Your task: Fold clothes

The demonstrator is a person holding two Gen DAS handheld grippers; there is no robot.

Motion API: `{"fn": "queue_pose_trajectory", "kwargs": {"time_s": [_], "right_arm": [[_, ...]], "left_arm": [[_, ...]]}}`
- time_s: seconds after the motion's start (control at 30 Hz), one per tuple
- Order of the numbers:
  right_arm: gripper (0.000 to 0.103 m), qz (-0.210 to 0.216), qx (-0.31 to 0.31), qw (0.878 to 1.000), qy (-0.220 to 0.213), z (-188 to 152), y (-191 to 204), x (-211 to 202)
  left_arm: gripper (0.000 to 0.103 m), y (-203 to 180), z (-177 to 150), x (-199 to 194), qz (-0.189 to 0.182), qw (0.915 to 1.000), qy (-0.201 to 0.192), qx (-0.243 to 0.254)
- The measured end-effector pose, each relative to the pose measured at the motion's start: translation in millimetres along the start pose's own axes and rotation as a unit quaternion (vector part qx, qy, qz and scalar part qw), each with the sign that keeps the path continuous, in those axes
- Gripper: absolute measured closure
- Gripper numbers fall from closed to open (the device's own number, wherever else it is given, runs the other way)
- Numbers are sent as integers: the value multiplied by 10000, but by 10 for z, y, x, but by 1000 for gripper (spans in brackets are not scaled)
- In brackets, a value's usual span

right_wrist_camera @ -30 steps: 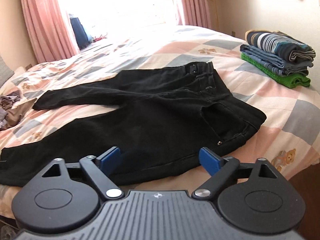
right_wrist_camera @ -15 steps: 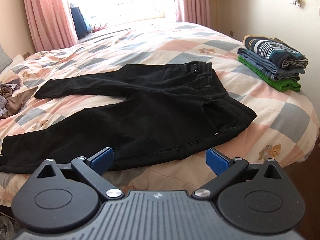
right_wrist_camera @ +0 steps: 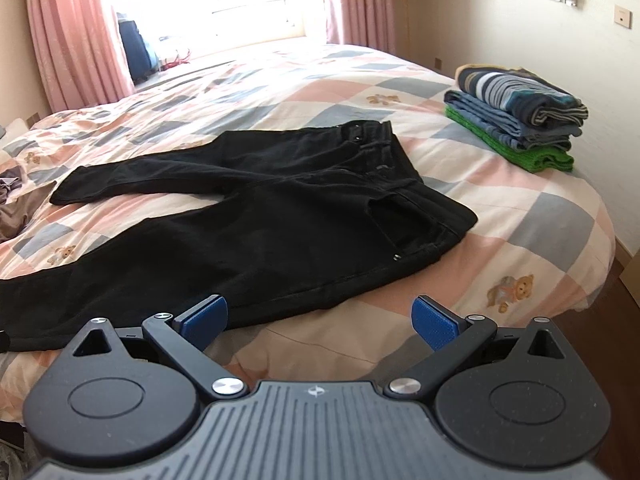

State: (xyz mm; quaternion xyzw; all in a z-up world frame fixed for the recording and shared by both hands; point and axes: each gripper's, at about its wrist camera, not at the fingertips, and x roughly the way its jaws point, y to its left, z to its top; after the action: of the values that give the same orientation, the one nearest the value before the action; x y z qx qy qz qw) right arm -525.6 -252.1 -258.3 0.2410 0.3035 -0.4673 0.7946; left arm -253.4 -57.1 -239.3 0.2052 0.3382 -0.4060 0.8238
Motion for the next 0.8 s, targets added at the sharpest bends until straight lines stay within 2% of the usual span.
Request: {"fn": "queue_pose_trajectory", "kwargs": {"time_s": [0.47, 0.8], "right_arm": [[0, -71, -3, 10000, 48, -50, -17, 25], [0, -35, -42, 9999, 120, -46, 16, 86]], "left_arm": [[11, 242, -182, 26, 172, 9994, 167, -251], [11, 346, -194, 28, 265, 9988, 158, -370]]}}
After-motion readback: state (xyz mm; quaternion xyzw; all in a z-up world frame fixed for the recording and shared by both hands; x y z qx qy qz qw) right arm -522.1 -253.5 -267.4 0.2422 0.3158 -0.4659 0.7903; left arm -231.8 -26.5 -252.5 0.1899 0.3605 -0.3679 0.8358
